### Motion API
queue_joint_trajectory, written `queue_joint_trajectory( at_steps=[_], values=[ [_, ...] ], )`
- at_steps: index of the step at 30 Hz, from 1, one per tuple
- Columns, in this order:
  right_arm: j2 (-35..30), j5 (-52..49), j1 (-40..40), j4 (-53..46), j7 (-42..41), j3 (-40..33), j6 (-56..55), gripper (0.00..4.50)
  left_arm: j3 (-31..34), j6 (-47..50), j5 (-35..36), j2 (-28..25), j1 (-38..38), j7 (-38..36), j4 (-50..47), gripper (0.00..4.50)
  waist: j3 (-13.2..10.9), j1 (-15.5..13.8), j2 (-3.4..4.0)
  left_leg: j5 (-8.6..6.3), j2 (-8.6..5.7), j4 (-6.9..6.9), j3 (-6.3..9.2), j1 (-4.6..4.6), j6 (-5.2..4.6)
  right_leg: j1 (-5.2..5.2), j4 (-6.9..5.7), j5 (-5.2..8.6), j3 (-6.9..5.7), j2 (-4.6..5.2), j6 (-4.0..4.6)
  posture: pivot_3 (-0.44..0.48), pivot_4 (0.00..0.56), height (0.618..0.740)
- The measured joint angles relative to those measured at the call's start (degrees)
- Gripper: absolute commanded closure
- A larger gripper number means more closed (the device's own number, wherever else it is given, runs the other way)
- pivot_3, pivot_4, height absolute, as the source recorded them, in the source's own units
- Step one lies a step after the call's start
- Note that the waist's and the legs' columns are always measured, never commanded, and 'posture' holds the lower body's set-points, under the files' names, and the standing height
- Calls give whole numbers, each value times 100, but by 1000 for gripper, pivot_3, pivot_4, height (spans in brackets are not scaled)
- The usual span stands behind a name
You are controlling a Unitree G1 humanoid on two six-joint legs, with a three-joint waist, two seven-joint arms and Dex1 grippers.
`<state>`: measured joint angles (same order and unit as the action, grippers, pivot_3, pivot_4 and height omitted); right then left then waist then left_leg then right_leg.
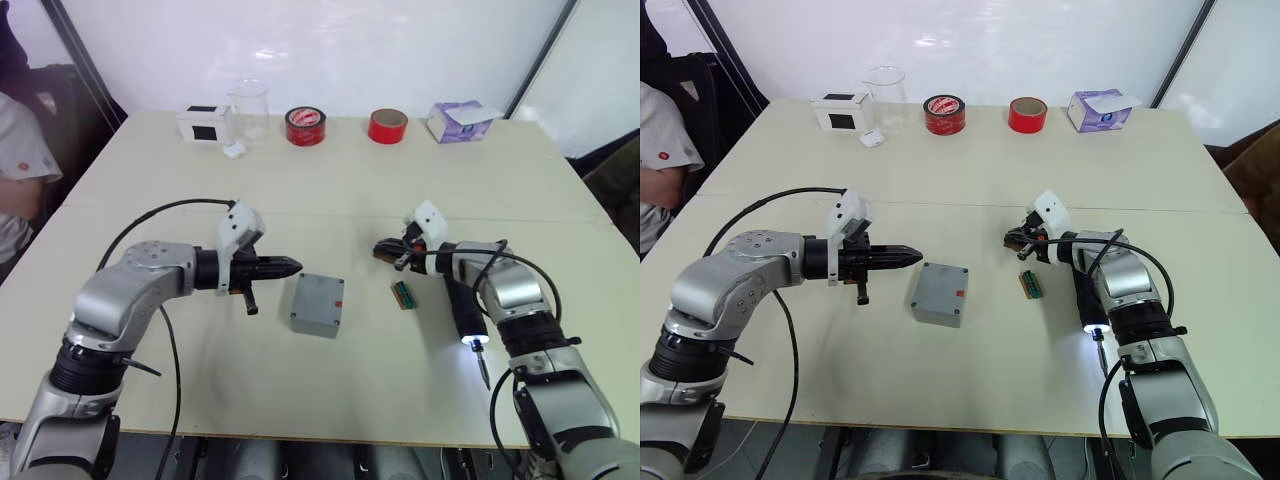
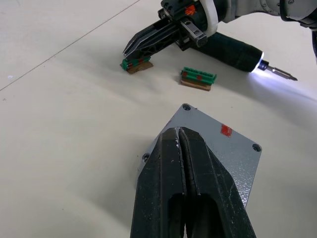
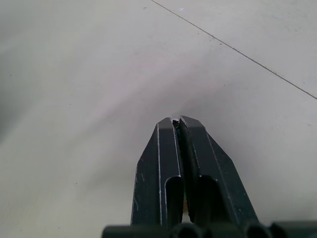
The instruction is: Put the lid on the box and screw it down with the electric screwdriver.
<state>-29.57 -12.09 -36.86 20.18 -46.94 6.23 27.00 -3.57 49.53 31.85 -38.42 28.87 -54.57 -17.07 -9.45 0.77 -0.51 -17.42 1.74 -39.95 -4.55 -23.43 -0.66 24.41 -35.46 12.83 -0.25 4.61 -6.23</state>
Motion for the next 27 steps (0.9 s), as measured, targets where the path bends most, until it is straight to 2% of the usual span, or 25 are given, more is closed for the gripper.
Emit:
queue_joint_trajectory(
  at_steps=[18,23,27],
  values=[
    [0,-53,0,-205,-2,-160,31,4410,0,48,23,-4,0,66,-1,4500,0,0,0,0,0,0,2,0,0,0,0,0,0,0,0,0,150,740],
    [-9,-120,0,-668,114,-381,181,4410,0,48,42,-17,-2,53,1,4500,0,-2,1,0,0,0,2,0,0,0,0,0,0,1,0,0,150,740],
    [-97,-462,211,-1782,102,-564,560,4410,1,147,180,-234,-85,-102,-58,4500,-1,-4,1,0,2,6,7,0,0,4,2,0,0,1,0,0,150,740]
  ],
)
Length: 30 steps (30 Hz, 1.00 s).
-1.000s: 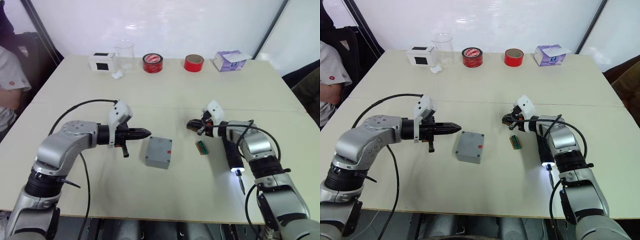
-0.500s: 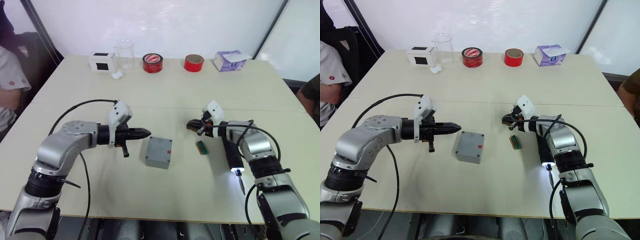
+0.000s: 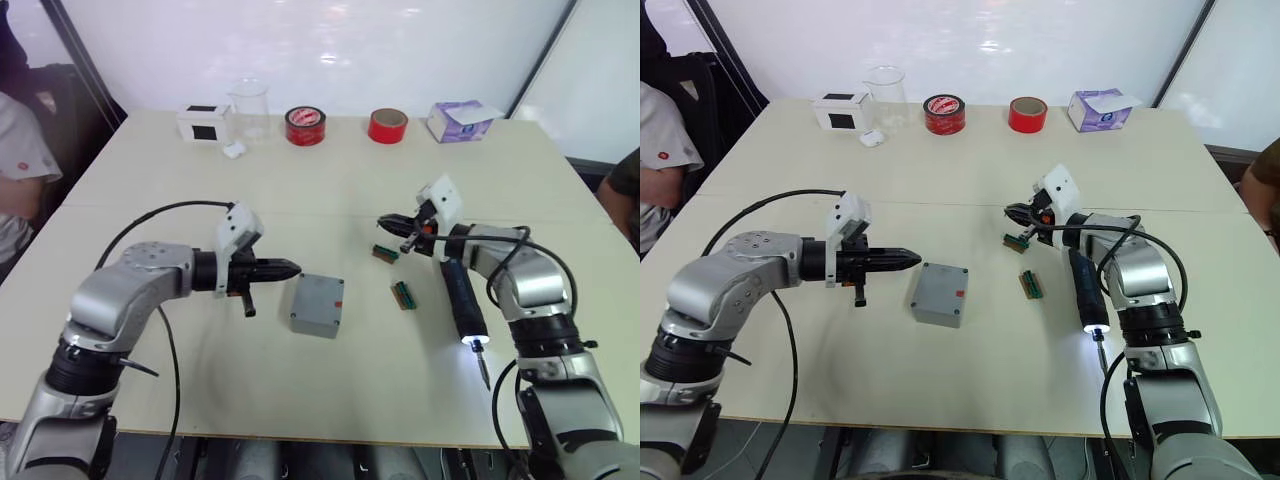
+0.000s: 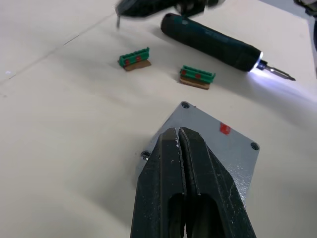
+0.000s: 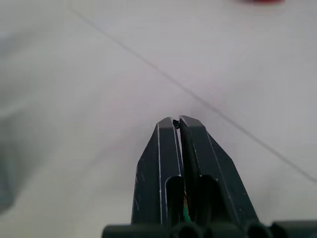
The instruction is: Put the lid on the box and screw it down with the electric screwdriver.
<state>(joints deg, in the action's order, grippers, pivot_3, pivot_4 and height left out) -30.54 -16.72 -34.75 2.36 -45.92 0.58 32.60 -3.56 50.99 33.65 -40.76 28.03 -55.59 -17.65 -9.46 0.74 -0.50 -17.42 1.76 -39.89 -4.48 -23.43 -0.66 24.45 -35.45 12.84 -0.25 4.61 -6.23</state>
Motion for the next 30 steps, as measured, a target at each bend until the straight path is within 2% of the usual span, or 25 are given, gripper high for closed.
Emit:
queue_joint_trajectory(
  at_steps=[5,10,30],
  values=[
    [-199,-431,922,-1657,-152,78,473,4410,19,98,212,-563,-301,-413,-279,4500,0,-8,0,0,2,5,2,1,0,1,1,2,0,3,2,0,150,740],
    [-172,-553,1384,-2622,-16,330,696,4410,15,71,262,-658,-309,-566,-282,4500,0,-9,0,0,0,1,0,2,1,0,1,13,3,4,22,0,150,740],
    [-107,-369,1521,-2554,236,860,578,4410,0,-76,194,-478,-294,-324,-205,4500,0,-10,-1,0,-1,1,0,2,1,1,0,13,3,2,22,0,150,740]
  ],
)
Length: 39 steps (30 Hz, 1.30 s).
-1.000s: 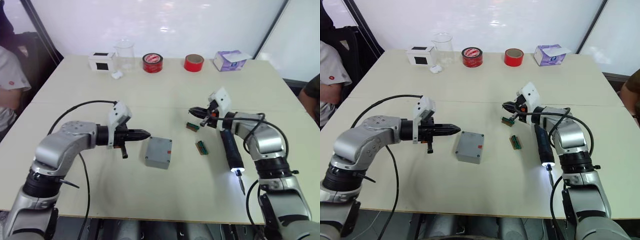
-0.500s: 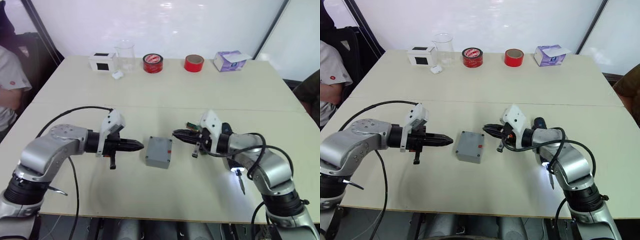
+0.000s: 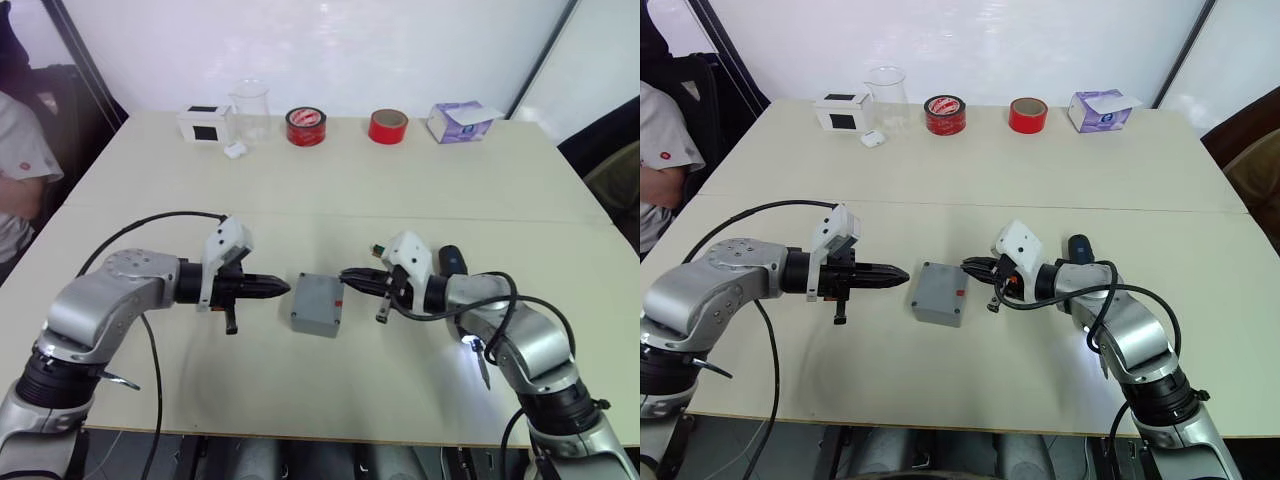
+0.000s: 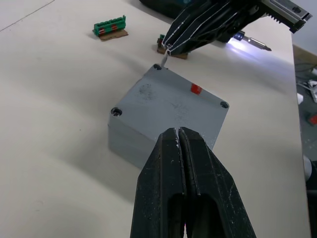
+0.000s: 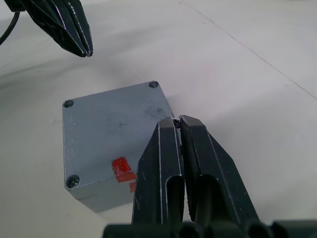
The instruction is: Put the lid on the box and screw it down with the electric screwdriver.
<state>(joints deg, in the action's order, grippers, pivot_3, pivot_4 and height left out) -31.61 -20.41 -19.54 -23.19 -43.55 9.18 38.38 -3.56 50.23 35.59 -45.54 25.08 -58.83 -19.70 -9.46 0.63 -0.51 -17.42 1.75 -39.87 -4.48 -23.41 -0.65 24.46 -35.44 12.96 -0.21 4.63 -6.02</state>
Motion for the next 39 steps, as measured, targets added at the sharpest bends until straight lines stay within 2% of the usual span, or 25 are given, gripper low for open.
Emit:
queue_joint_trajectory(
  at_steps=[20,22,23,30,33,37,38,39],
  values=[
    [-62,173,-1,215,-31,175,-145,4410,-1,0,0,63,11,31,0,4500,0,0,0,0,0,0,0,0,0,0,1,0,0,0,0,0,150,740],
    [-62,179,-2,215,-32,180,-144,3852,-1,0,0,63,11,31,0,4500,0,-1,0,0,0,0,0,0,0,0,0,0,0,0,0,0,150,740],
    [-62,181,-2,216,-35,185,-144,3751,-1,0,-1,63,11,31,0,4500,0,0,0,0,0,0,0,0,0,0,0,0,0,0,0,0,150,740],
    [-83,191,-19,223,-69,229,-118,1023,0,0,2,66,11,31,0,4500,0,-2,0,0,0,0,0,0,0,0,0,0,0,0,0,0,150,740],
    [-89,51,-21,205,-52,99,93,1023,0,14,15,101,42,37,0,4500,0,-6,-1,0,0,0,1,-1,0,0,0,0,0,0,0,0,150,740],
    [-158,-826,-317,-44,170,-843,1317,1023,-1,27,123,214,261,32,-39,4500,-1,-11,-2,0,1,-3,1,-2,0,0,0,-1,1,3,0,0,150,740],
    [-309,-1032,-471,-117,244,-1076,1715,403,-17,23,130,219,303,15,-93,4500,-1,-7,-1,0,1,-2,2,-2,0,0,0,-1,1,2,0,0,150,740],
    [-410,-1107,-554,-134,277,-1194,1929,301,-29,21,130,221,319,0,-118,4500,-1,-8,-1,0,1,-2,2,-1,0,0,-1,-1,1,2,0,0,150,740]
  ],
)
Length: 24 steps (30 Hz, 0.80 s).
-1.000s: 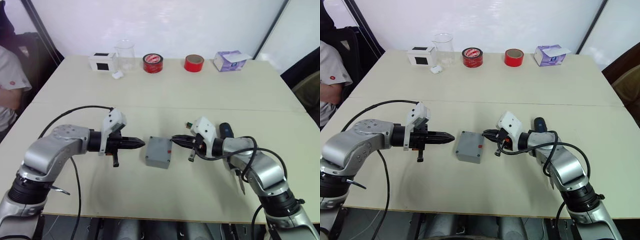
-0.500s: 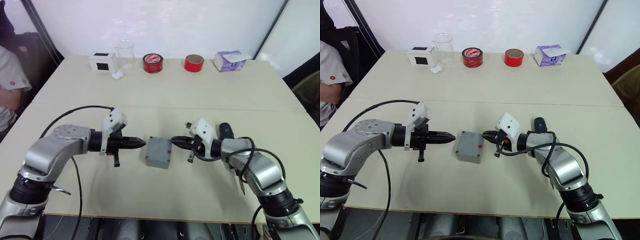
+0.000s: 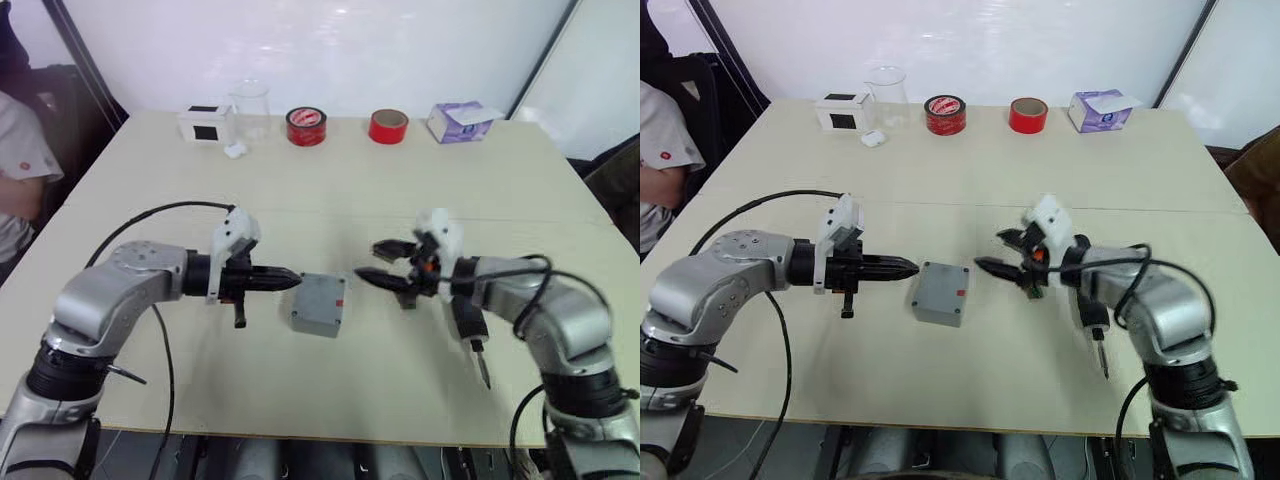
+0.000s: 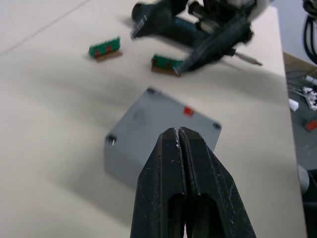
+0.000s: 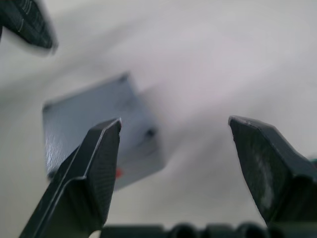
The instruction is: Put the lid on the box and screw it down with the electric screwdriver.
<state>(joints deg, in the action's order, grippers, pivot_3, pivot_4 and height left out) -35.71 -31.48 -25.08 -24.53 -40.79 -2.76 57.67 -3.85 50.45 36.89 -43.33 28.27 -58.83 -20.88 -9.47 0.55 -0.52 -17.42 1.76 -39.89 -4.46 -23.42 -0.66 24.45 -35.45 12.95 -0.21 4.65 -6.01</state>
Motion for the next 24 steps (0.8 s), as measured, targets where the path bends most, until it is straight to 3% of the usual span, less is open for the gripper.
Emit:
queue_joint_trajectory(
  at_steps=[1,5,8,15,24],
  values=[
    [-302,-217,-187,7,37,-248,580,35,-77,-17,-1,1,62,-70,-29,4500,-1,-13,1,0,-1,0,0,-1,0,1,0,0,0,0,1,0,150,740],
    [-1202,-585,-840,279,115,-727,2275,35,-342,-132,-4,19,171,-262,-216,4500,-1,2,0,-1,1,0,-2,-1,-1,1,6,1,2,3,4,0,150,740],
    [-1987,-845,-1015,798,247,-609,3264,35,-522,-260,-27,57,246,-362,-341,4500,0,-4,-1,-1,0,4,1,-2,-2,0,14,3,2,2,6,0,150,740],
    [-3042,-1965,-713,1867,633,131,3448,35,-827,-394,-138,61,283,-366,-720,4500,-1,42,-2,-4,-1,5,-9,-1,-7,1,22,2,15,0,5,0,150,740],
    [-3100,-2974,-1278,2686,1353,1186,3451,35,-818,-448,-123,-31,26,-280,-901,4500,-2,8,-3,-4,-1,4,-9,-4,-7,5,23,3,15,0,5,0,150,740]
  ],
)
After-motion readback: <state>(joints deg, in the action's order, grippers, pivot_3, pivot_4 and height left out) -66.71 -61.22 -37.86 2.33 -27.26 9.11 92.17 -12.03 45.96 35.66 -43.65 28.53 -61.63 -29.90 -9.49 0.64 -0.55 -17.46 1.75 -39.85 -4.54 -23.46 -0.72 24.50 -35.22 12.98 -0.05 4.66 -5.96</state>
